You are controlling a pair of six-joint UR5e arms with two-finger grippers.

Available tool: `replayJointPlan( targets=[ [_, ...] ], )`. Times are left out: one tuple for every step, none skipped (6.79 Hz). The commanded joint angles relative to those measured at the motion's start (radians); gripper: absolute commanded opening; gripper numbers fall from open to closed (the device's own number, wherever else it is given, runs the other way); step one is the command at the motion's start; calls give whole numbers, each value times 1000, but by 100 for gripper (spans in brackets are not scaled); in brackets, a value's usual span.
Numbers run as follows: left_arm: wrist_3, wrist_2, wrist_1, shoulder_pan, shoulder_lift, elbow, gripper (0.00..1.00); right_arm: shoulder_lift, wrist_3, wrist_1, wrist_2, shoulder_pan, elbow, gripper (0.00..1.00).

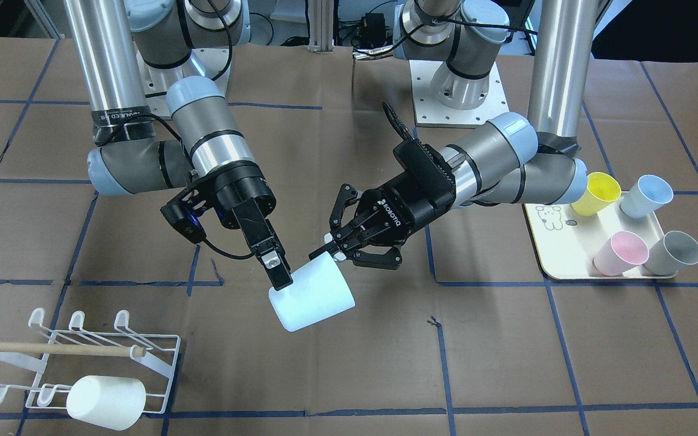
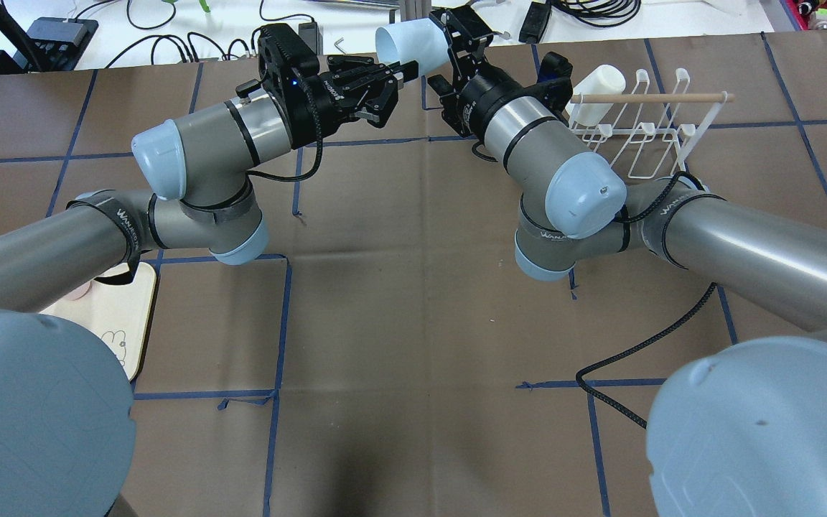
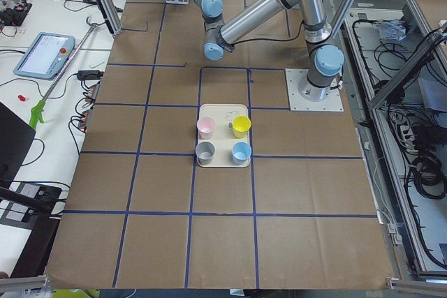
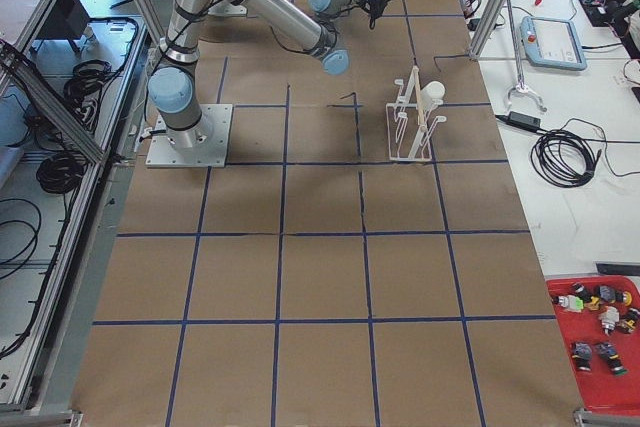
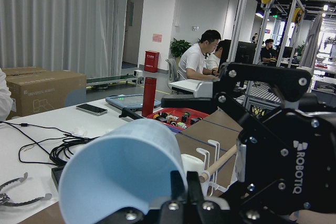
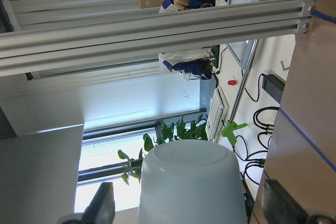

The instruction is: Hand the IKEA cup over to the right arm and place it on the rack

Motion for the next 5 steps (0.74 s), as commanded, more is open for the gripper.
replayJointPlan(
  targets=[
    [-1, 0, 0, -1, 1, 2, 1, 9, 2, 4, -1, 6, -9, 100],
    [-1, 0, 0, -1, 1, 2, 1, 21, 2, 3, -1, 6, -22, 100],
    [-1, 0, 0, -1, 1, 2, 1, 24, 2, 9, -1, 7, -32, 100],
    [-1, 0, 0, -1, 1, 0, 1, 23, 2, 13, -1, 15, -32, 100],
    [-2, 0, -2, -1, 1, 2, 1, 24, 4, 18, -1, 20, -36, 100]
  ],
)
